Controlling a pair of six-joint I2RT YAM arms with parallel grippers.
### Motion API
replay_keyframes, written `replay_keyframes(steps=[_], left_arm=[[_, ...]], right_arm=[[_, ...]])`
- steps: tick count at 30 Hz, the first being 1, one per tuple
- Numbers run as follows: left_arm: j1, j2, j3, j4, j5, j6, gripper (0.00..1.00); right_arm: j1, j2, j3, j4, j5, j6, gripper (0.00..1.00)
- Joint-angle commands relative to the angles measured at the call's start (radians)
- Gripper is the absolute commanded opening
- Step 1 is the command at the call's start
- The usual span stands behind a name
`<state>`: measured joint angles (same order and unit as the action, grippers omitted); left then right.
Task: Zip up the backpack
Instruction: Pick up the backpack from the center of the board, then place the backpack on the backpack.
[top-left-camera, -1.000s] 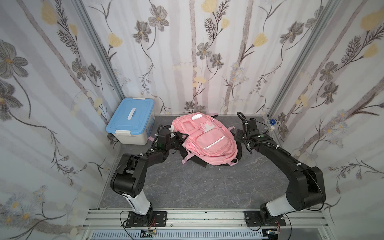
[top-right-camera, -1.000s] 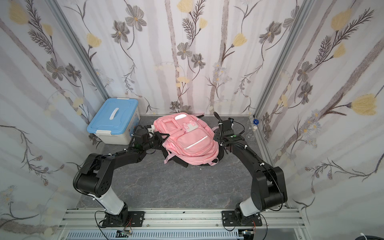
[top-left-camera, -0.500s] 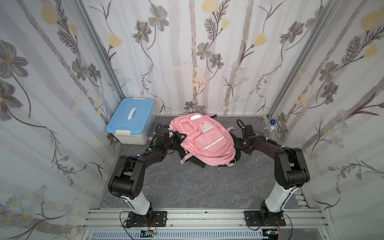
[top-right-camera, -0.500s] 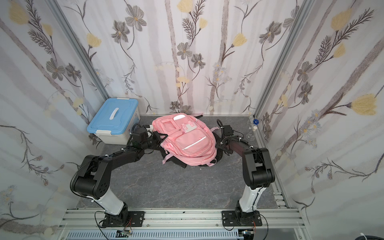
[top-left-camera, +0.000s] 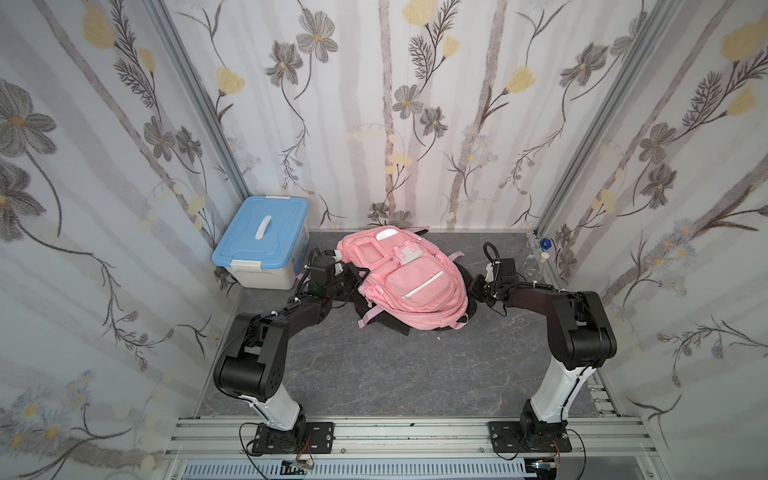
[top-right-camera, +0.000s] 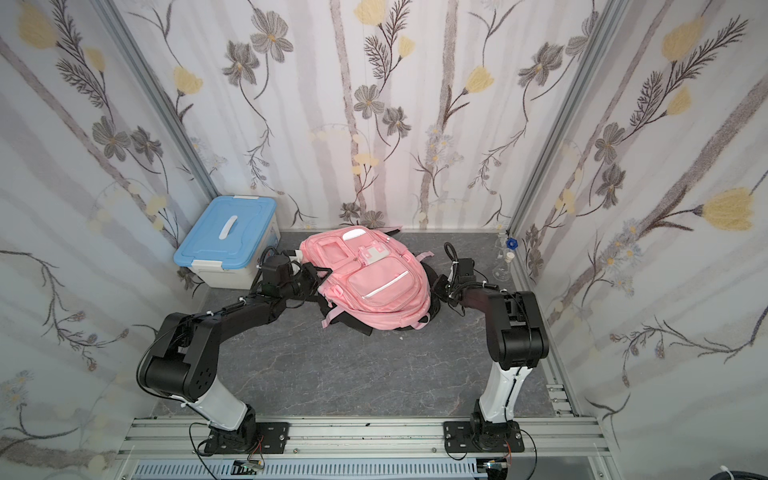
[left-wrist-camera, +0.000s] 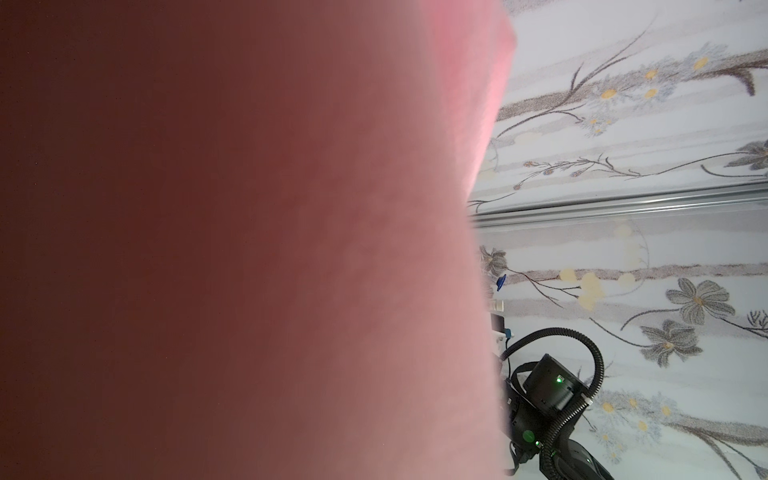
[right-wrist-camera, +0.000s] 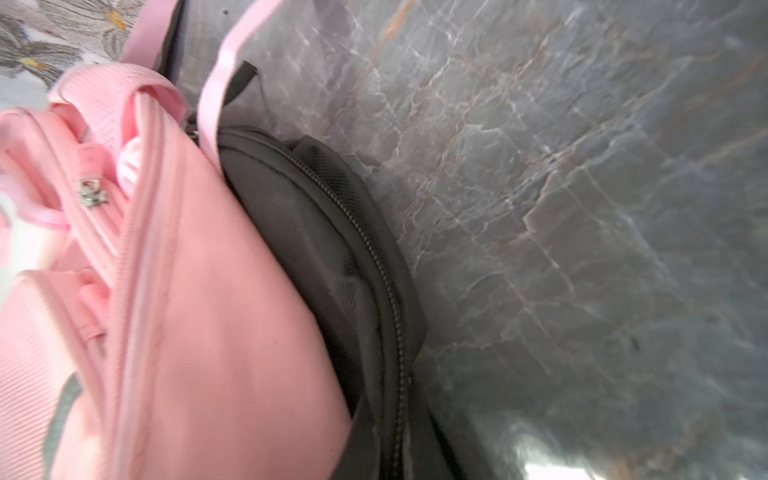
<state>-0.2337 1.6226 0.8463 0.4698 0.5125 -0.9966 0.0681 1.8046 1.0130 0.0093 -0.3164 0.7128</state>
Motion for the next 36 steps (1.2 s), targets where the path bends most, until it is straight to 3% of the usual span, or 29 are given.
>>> replay_keyframes(steps=[1, 8, 18, 26, 31, 36], left_arm=[[0.005, -0.057, 0.015, -0.106, -0.063, 0.061, 0.0], [0.005, -0.121, 0.012, -0.251, -0.137, 0.128, 0.0], [0.004, 0.071, -0.044, -0.031, -0.071, 0.052, 0.0], [-0.013, 0.16, -0.029, -0.038, -0.083, 0.045, 0.0], [-0.019, 0.111, -0.042, -0.157, -0.125, 0.087, 0.0], [-0.025, 0.069, -0.052, -0.238, -0.162, 0.121, 0.0]], right_arm=[[-0.001, -0.108, 0.056, -0.082, 0.082, -0.058, 0.0], [0.02, -0.165, 0.378, -0.362, 0.146, -0.188, 0.0], [0.18, 0.005, 1.013, -0.68, 0.168, -0.356, 0.0], [0.242, 0.093, 1.452, -0.795, 0.22, -0.464, 0.0], [0.252, 0.168, 1.696, -0.821, 0.082, -0.458, 0.0], [0.263, 0.172, 1.727, -0.747, -0.077, -0.398, 0.0]])
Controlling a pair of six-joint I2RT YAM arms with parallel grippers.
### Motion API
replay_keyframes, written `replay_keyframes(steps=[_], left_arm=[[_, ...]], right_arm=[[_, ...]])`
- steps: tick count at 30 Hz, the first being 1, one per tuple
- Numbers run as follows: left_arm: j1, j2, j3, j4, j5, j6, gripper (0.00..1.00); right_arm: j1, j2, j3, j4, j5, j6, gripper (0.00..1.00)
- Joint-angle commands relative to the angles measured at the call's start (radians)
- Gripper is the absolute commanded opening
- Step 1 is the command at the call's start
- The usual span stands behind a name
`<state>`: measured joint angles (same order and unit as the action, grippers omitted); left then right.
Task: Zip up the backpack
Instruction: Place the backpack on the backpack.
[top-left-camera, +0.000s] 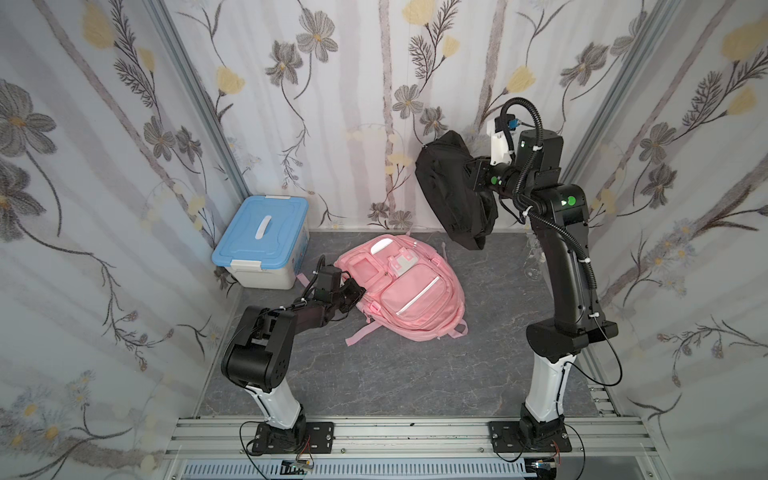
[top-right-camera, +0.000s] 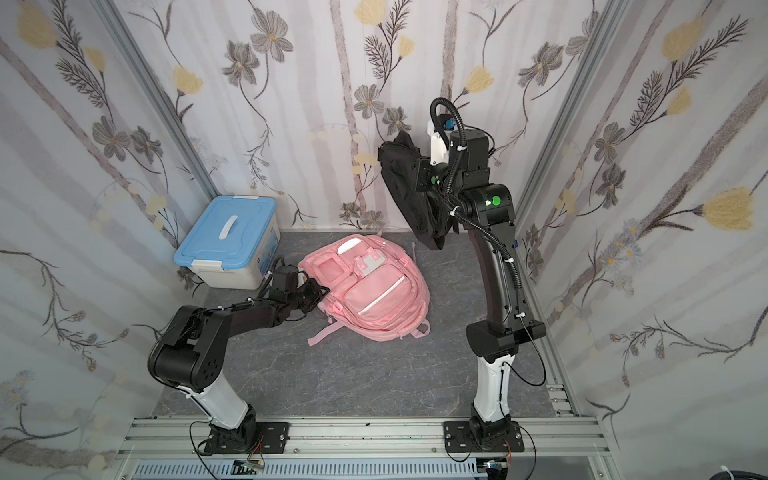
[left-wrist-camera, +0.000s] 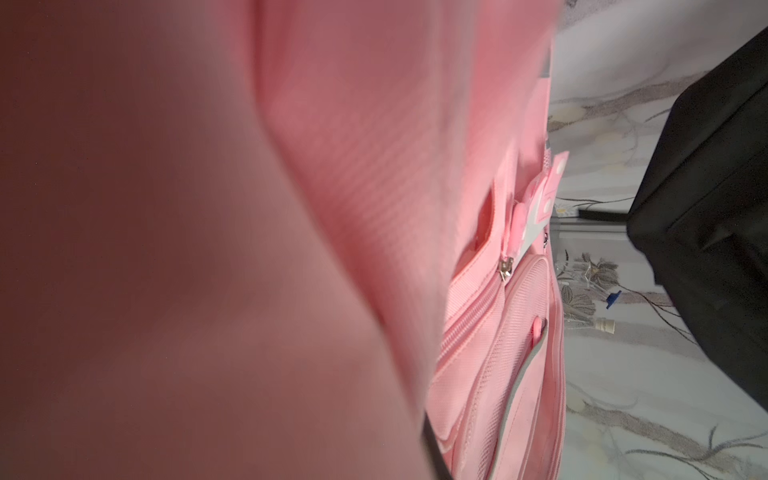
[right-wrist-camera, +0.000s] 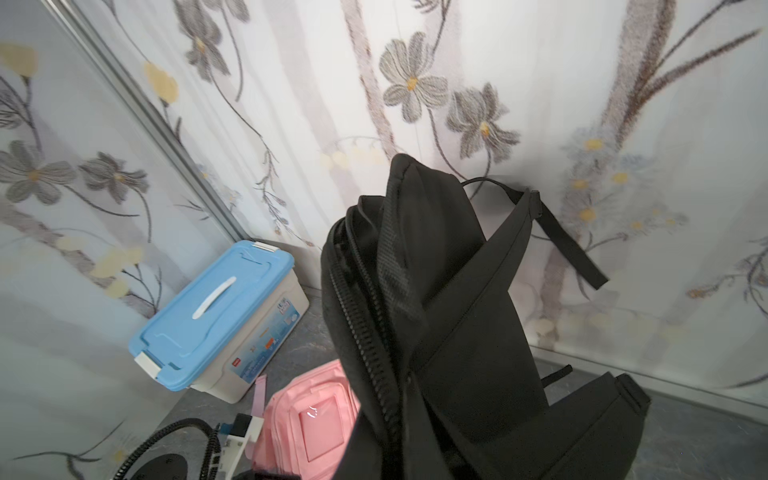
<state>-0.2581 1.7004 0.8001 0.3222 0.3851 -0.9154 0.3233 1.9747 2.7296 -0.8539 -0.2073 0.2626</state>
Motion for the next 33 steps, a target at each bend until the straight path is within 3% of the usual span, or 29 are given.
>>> replay_keyframes(steps=[1, 6, 9, 11, 13, 14, 16, 20, 25, 29, 30, 33], left_arm=[[-0.004, -0.002, -0.003, -0.088, -0.031, 0.039, 0.0], [-0.028, 0.097, -0.02, 0.146, 0.009, -0.041, 0.0], [-0.054, 0.146, -0.044, 0.318, 0.005, -0.094, 0.04], [-0.07, 0.152, -0.069, 0.4, -0.002, -0.117, 0.27], [-0.082, 0.129, -0.099, 0.42, -0.016, -0.112, 0.59], [-0.086, 0.106, -0.112, 0.394, -0.029, -0.103, 0.7], [-0.091, 0.051, -0.137, 0.326, -0.061, -0.073, 0.79], [-0.09, -0.09, -0.14, 0.155, -0.118, 0.007, 0.84], [-0.088, -0.214, -0.142, 0.041, -0.192, 0.045, 0.87], [-0.072, -0.225, -0.125, 0.003, -0.191, 0.044, 0.91], [-0.069, -0.219, -0.119, -0.007, -0.19, 0.04, 0.92], [-0.056, -0.186, -0.095, -0.016, -0.177, 0.026, 0.93]], right_arm=[[0.009, 0.003, 0.012, 0.132, -0.21, 0.073, 0.0], [0.021, 0.022, 0.007, 0.216, -0.344, 0.235, 0.0], [0.066, -0.017, -0.119, 0.236, -0.297, 0.251, 0.0], [0.121, -0.114, -0.366, 0.334, -0.176, 0.216, 0.0], [0.159, -0.206, -0.613, 0.458, -0.04, 0.187, 0.0], [0.169, -0.232, -0.702, 0.49, 0.02, 0.185, 0.0], [0.168, -0.267, -0.837, 0.514, 0.097, 0.209, 0.0], [0.165, -0.355, -1.163, 0.656, 0.196, 0.293, 0.0], [0.163, -0.433, -1.431, 0.721, 0.233, 0.402, 0.0], [0.194, -0.475, -1.561, 0.682, 0.255, 0.425, 0.0], [0.202, -0.485, -1.586, 0.663, 0.258, 0.426, 0.02], [0.242, -0.499, -1.606, 0.551, 0.296, 0.413, 0.26]])
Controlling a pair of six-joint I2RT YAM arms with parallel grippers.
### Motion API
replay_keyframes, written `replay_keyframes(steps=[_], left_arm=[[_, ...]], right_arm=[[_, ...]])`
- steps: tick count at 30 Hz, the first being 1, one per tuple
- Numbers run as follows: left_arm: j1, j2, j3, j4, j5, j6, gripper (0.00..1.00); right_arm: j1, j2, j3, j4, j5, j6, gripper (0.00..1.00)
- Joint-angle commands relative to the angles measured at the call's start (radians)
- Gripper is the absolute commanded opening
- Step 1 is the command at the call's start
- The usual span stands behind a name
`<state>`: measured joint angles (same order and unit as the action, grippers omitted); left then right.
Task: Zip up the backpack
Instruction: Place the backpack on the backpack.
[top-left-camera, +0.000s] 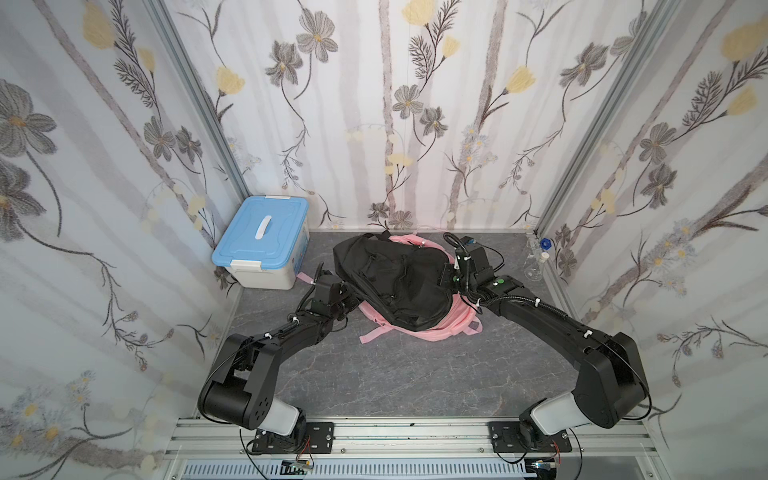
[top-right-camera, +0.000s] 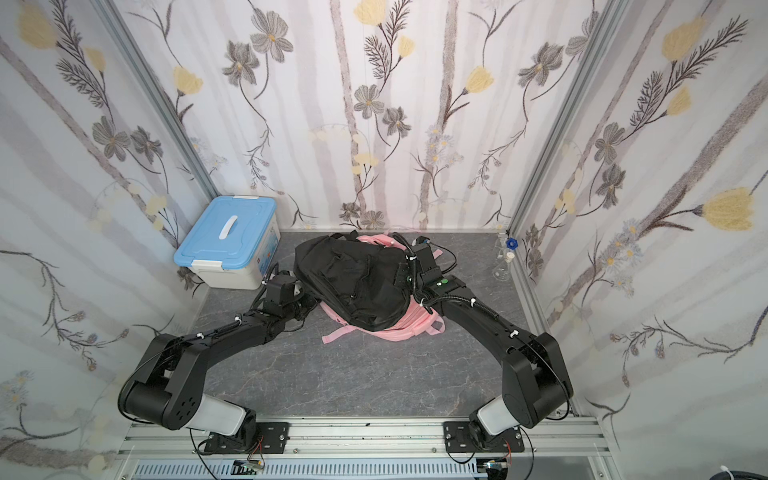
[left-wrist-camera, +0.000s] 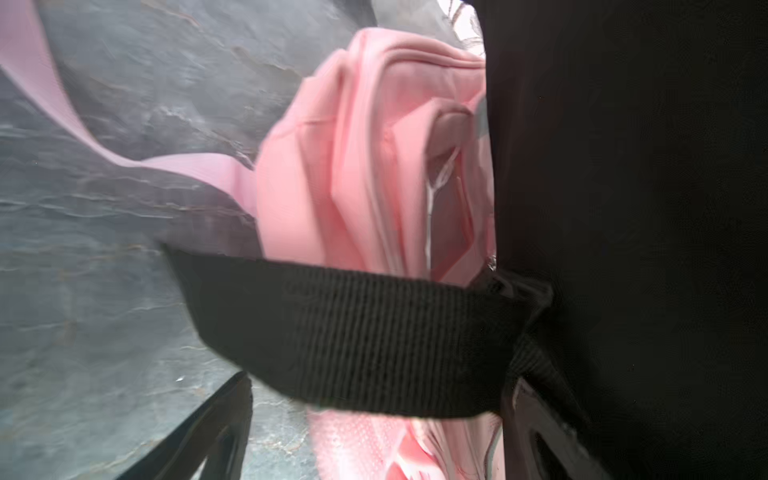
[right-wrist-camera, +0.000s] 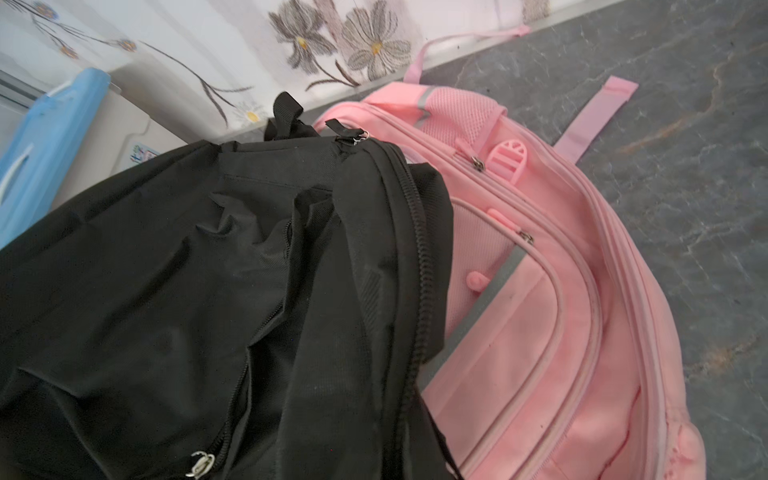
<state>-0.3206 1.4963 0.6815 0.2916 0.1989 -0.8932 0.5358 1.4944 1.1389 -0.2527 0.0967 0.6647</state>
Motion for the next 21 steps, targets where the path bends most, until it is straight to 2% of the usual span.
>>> replay_keyframes(steps=[1, 3, 4, 6, 9, 12, 14, 16, 17, 19, 21], left_arm=[[0.01, 0.033, 0.043, -0.006, 0.011, 0.004, 0.94], [0.027, 0.077, 0.107, -0.098, 0.006, 0.004, 0.94], [0.034, 0.093, 0.133, -0.142, 0.002, 0.002, 0.94], [0.053, 0.122, 0.18, -0.216, -0.006, 0.003, 0.95], [0.06, 0.13, 0.244, -0.394, -0.09, 0.02, 0.95], [0.063, 0.12, 0.279, -0.518, -0.183, 0.036, 0.95], [0.065, 0.143, 0.322, -0.591, -0.221, 0.057, 0.95], [0.07, 0.191, 0.373, -0.658, -0.23, 0.069, 0.95], [0.074, 0.201, 0.377, -0.663, -0.22, 0.065, 0.95], [0.078, 0.198, 0.349, -0.657, -0.201, 0.046, 0.95], [0.088, 0.188, 0.317, -0.667, -0.179, 0.029, 0.96]], right_arm=[[0.043, -0.015, -0.015, -0.087, 0.002, 0.003, 0.32], [0.072, 0.002, -0.007, -0.176, 0.02, -0.027, 0.53], [0.084, 0.007, 0.001, -0.226, 0.037, -0.039, 0.57], [0.125, -0.01, 0.013, -0.325, 0.133, -0.083, 0.62], [0.18, -0.06, 0.035, -0.439, 0.276, -0.136, 0.68], [0.211, -0.13, 0.031, -0.441, 0.324, -0.202, 0.68], [0.211, -0.167, 0.023, -0.394, 0.264, -0.239, 0.68], [0.208, -0.201, 0.021, -0.301, 0.042, -0.369, 0.69], [0.21, -0.221, 0.016, -0.263, -0.025, -0.409, 0.69], [0.193, -0.243, 0.0, -0.182, -0.072, -0.43, 0.74], [0.139, -0.196, 0.031, -0.154, -0.147, -0.401, 0.73]])
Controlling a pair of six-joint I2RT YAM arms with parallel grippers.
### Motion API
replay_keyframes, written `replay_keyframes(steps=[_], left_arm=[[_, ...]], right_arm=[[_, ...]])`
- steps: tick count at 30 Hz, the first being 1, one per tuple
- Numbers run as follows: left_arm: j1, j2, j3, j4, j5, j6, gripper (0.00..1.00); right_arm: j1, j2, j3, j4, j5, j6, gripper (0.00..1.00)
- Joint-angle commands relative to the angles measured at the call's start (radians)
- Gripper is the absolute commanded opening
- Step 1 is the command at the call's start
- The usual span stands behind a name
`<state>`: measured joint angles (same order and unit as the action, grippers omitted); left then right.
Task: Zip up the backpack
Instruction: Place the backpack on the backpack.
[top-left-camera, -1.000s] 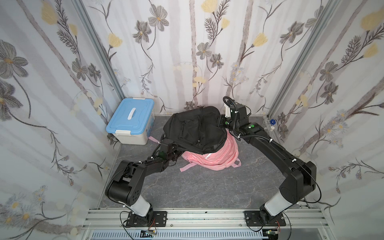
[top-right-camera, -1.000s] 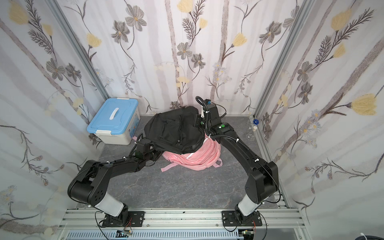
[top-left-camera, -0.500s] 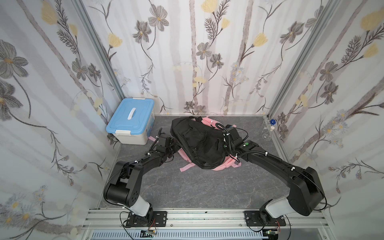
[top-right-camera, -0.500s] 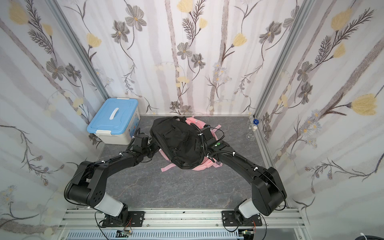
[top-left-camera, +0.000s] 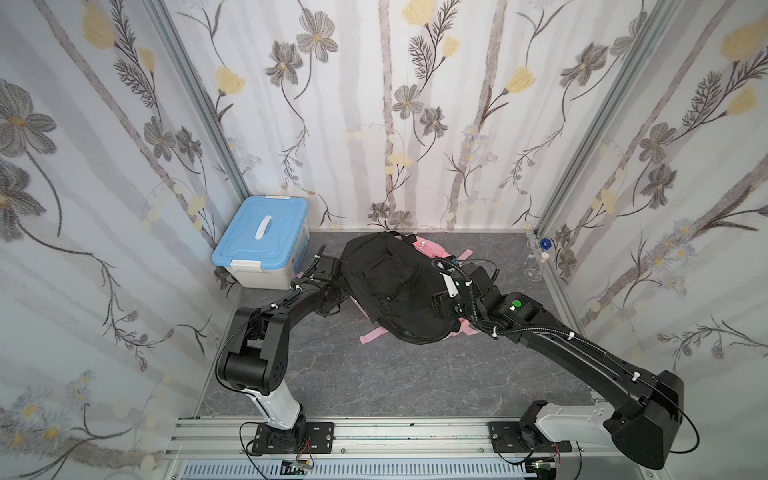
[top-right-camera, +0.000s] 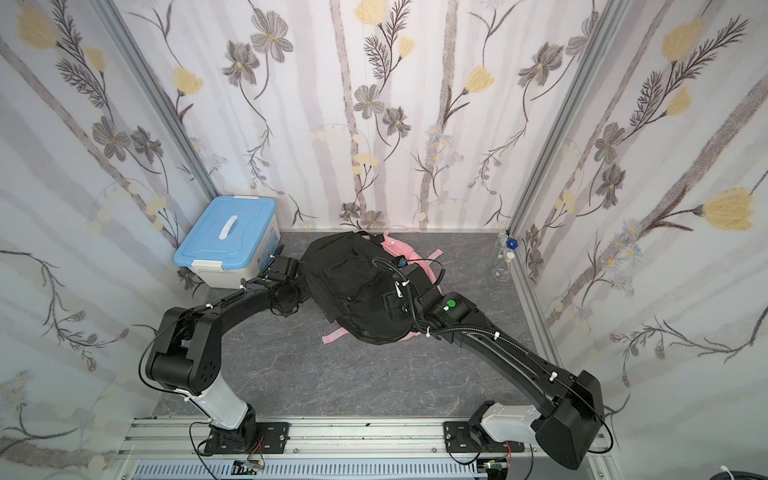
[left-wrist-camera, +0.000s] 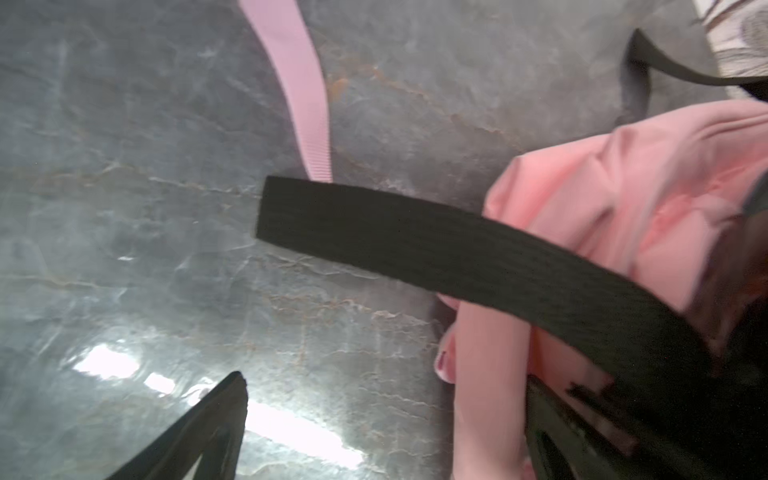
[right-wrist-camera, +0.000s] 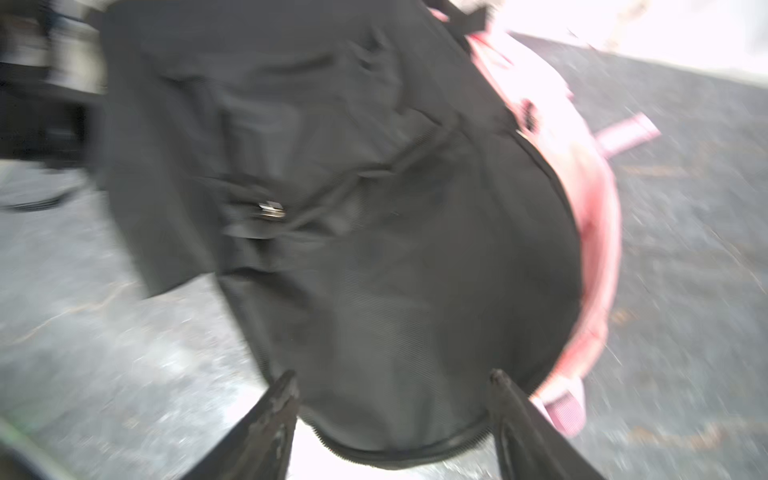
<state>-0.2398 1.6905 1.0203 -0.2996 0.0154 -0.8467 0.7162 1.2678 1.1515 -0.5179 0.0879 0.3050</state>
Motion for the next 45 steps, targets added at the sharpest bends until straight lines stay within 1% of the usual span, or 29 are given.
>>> replay_keyframes(steps=[1, 3, 5, 7, 9, 11, 14, 16, 18, 19, 20, 23, 25, 27, 30, 33, 35, 38, 40, 41, 42, 45], left_arm=[[0.015, -0.016, -0.052, -0.072, 0.024, -0.031, 0.96], [0.027, -0.044, -0.113, -0.047, 0.078, -0.053, 0.96], [0.027, -0.072, -0.152, -0.048, 0.119, -0.066, 0.96], [0.028, -0.11, -0.191, -0.05, 0.16, -0.079, 0.96], [0.03, -0.152, -0.218, -0.068, 0.167, -0.079, 0.96], [0.043, -0.185, -0.244, -0.05, 0.193, -0.08, 0.97], [0.063, -0.167, -0.209, -0.036, 0.213, -0.069, 0.96], [0.063, -0.118, -0.15, -0.028, 0.222, -0.069, 0.95], [0.063, -0.061, -0.086, -0.021, 0.245, -0.068, 0.95], [0.062, -0.033, -0.052, -0.028, 0.249, -0.065, 0.95], [0.06, -0.014, -0.03, -0.028, 0.253, -0.062, 0.95], [0.065, 0.053, 0.036, -0.018, 0.258, -0.058, 0.96], [0.072, 0.122, 0.105, -0.016, 0.278, -0.065, 0.96], [0.07, 0.183, 0.175, -0.001, 0.311, -0.067, 0.96], [0.074, 0.237, 0.221, -0.03, 0.337, -0.043, 0.97], [0.088, 0.19, 0.128, -0.011, 0.326, -0.051, 0.97], [0.089, 0.147, 0.061, -0.011, 0.33, -0.055, 0.97], [0.089, 0.036, -0.08, 0.062, 0.361, -0.095, 0.97], [0.088, -0.078, -0.188, 0.164, 0.388, -0.142, 0.97], [0.088, -0.135, -0.222, 0.187, 0.391, -0.151, 0.97], [0.088, -0.201, -0.246, 0.186, 0.385, -0.145, 0.97], [0.091, -0.364, -0.253, 0.058, 0.328, -0.093, 0.98]], right_arm=[[-0.07, 0.073, 0.046, 0.117, -0.183, -0.021, 0.73], [-0.096, 0.142, 0.082, 0.159, -0.252, 0.011, 0.71], [-0.099, 0.221, 0.122, 0.194, -0.302, 0.021, 0.68], [-0.096, 0.318, 0.201, 0.177, -0.37, 0.017, 0.63], [-0.079, 0.404, 0.256, 0.157, -0.407, 0.002, 0.6], [-0.057, 0.436, 0.274, 0.146, -0.408, -0.012, 0.59], [-0.044, 0.46, 0.25, 0.157, -0.35, -0.018, 0.59], [-0.048, 0.478, 0.224, 0.17, -0.236, -0.009, 0.6], [-0.07, 0.518, 0.205, 0.205, -0.184, 0.003, 0.61], [-0.087, 0.554, 0.205, 0.223, -0.174, 0.021, 0.62], [-0.103, 0.589, 0.208, 0.247, -0.192, 0.035, 0.62], [-0.15, 0.71, 0.243, 0.286, -0.156, 0.114, 0.61], [-0.19, 0.759, 0.251, 0.292, -0.095, 0.195, 0.61], [-0.22, 0.766, 0.225, 0.296, -0.016, 0.283, 0.62], [-0.225, 0.752, 0.198, 0.288, 0.057, 0.349, 0.64], [-0.213, 0.744, 0.182, 0.292, 0.078, 0.4, 0.65], [-0.204, 0.745, 0.175, 0.305, 0.07, 0.427, 0.65], [-0.184, 0.749, 0.181, 0.318, 0.055, 0.439, 0.65], [-0.174, 0.75, 0.182, 0.322, 0.047, 0.437, 0.66], [-0.173, 0.752, 0.184, 0.317, 0.045, 0.439, 0.66], [-0.173, 0.755, 0.184, 0.317, 0.04, 0.439, 0.66], [-0.174, 0.757, 0.182, 0.316, 0.033, 0.44, 0.66]])
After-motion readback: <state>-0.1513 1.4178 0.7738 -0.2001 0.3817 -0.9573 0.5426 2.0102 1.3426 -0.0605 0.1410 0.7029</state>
